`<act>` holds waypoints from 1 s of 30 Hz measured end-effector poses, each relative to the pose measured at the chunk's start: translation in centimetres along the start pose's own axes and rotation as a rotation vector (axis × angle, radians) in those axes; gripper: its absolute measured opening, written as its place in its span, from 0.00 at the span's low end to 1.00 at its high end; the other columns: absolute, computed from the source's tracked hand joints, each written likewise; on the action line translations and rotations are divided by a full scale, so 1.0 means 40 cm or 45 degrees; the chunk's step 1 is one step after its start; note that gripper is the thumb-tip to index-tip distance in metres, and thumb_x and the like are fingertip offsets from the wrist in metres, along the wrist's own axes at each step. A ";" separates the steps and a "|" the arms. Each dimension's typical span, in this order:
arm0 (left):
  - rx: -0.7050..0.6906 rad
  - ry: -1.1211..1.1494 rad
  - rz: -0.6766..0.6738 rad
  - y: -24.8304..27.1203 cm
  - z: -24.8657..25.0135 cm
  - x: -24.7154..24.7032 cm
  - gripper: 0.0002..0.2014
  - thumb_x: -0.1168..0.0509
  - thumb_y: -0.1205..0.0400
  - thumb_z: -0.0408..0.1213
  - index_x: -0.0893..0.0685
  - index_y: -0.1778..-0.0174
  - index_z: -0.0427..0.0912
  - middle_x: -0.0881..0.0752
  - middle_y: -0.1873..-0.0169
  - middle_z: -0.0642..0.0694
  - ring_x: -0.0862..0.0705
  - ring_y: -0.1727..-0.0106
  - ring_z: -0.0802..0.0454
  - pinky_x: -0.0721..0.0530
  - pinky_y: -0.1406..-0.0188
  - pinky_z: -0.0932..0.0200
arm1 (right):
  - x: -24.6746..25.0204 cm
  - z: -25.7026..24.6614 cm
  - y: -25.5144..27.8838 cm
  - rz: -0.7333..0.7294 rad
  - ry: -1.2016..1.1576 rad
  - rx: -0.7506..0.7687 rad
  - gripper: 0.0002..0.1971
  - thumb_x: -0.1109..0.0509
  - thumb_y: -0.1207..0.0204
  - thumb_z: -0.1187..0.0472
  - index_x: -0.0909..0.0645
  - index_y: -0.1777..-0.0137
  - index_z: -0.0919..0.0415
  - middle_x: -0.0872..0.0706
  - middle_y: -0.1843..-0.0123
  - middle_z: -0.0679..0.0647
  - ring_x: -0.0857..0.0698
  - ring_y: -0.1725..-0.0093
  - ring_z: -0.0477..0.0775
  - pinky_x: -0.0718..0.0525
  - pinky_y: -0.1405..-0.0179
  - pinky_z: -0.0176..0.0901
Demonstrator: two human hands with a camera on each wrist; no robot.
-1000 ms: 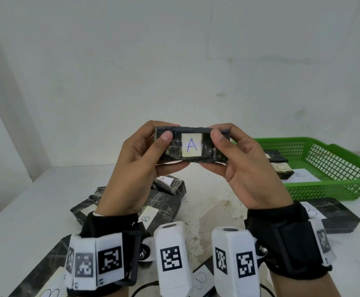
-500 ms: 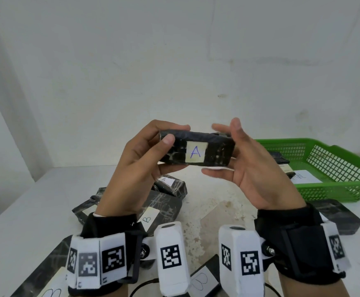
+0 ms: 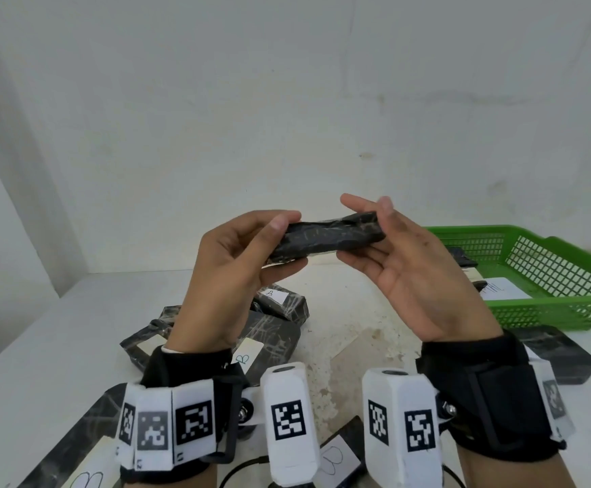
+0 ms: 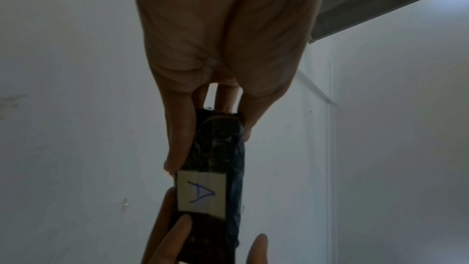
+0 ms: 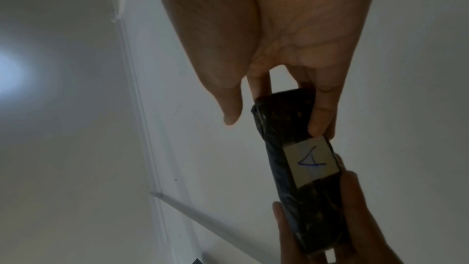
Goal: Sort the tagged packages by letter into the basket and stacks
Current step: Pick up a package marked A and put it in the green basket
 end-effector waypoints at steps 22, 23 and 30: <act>0.047 0.077 -0.001 0.002 -0.009 -0.034 0.18 0.25 0.27 0.33 0.15 0.41 0.33 0.10 0.53 0.40 0.10 0.49 0.51 0.11 0.46 0.56 | 0.009 0.016 -0.007 0.219 0.137 0.218 0.13 0.29 0.31 0.56 0.13 0.49 0.61 0.09 0.54 0.52 0.11 0.52 0.48 0.13 0.56 0.37; 0.041 0.075 0.014 0.002 -0.010 -0.033 0.18 0.27 0.28 0.34 0.14 0.43 0.32 0.10 0.55 0.41 0.10 0.50 0.51 0.11 0.47 0.56 | 0.009 0.016 -0.007 0.194 0.128 0.200 0.14 0.29 0.31 0.55 0.13 0.49 0.60 0.09 0.55 0.50 0.12 0.52 0.47 0.13 0.55 0.37; 0.043 0.031 0.011 0.003 -0.010 -0.036 0.14 0.28 0.26 0.36 0.16 0.49 0.31 0.11 0.57 0.41 0.11 0.52 0.51 0.11 0.47 0.55 | 0.011 0.020 -0.007 0.192 0.230 0.252 0.06 0.28 0.26 0.63 0.13 0.51 0.60 0.10 0.57 0.52 0.11 0.54 0.48 0.14 0.56 0.37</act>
Point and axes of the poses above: each hand's wrist, its own y-axis away from the middle knuckle, its own x-axis out of the back of the hand, z = x × y, the point moved 2 cm from there along -y, towards the middle knuckle
